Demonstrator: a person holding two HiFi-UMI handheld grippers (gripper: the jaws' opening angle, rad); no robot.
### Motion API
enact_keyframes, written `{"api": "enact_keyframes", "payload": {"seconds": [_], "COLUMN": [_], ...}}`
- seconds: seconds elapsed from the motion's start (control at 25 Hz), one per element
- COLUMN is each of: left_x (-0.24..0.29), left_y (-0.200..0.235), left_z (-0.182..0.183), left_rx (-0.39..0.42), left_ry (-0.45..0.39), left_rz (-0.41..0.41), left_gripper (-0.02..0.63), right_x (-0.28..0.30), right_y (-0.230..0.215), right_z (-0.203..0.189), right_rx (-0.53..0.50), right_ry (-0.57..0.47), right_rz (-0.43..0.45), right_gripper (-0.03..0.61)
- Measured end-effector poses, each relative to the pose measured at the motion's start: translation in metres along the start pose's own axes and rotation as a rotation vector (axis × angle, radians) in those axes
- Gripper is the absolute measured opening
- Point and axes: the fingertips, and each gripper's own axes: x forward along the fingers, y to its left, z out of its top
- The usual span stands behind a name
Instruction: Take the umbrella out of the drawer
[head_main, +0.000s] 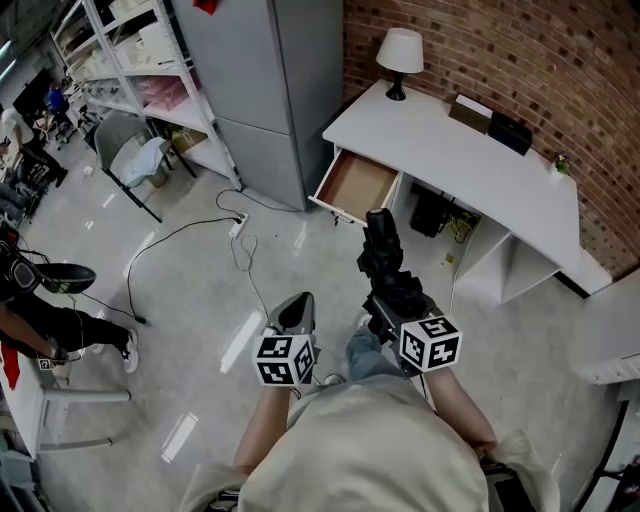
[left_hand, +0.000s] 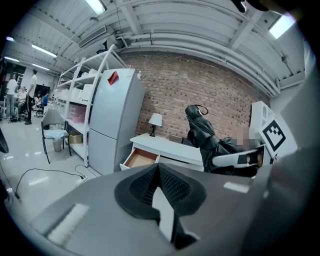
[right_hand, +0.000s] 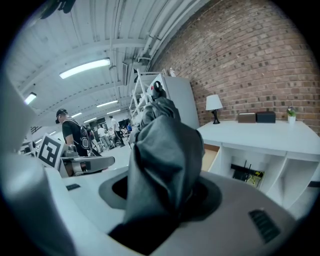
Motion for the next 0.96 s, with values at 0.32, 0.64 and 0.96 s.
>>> {"api": "enact_keyframes", "payload": {"seconds": [0.32, 0.64, 0.96], "left_x": [0.0018, -0.0003, -0.0017], "left_y": [0.0014, 0.0058, 0.0042], "left_z": [-0.0022, -0.0007, -0.0017], "left_rx": [0.001, 0.0, -0.002], "left_ry": [0.002, 0.002, 0.007], "left_rz": [0.006, 0.006, 0.002], "left_gripper": [0.011, 0.011, 0.011], "right_x": [0.0039, 0.0095, 0.007], "right_y": [0.0003, 0.0057, 0.0063], "right_z": [0.0037, 0.0082, 0.0095], "right_rx": [-0.007, -0.001, -0.001], "right_ry": [-0.008, -0.019, -0.024], "right_rz": [0.001, 0.006, 0.0], "right_gripper": [0.227, 0.227, 0.227]}}
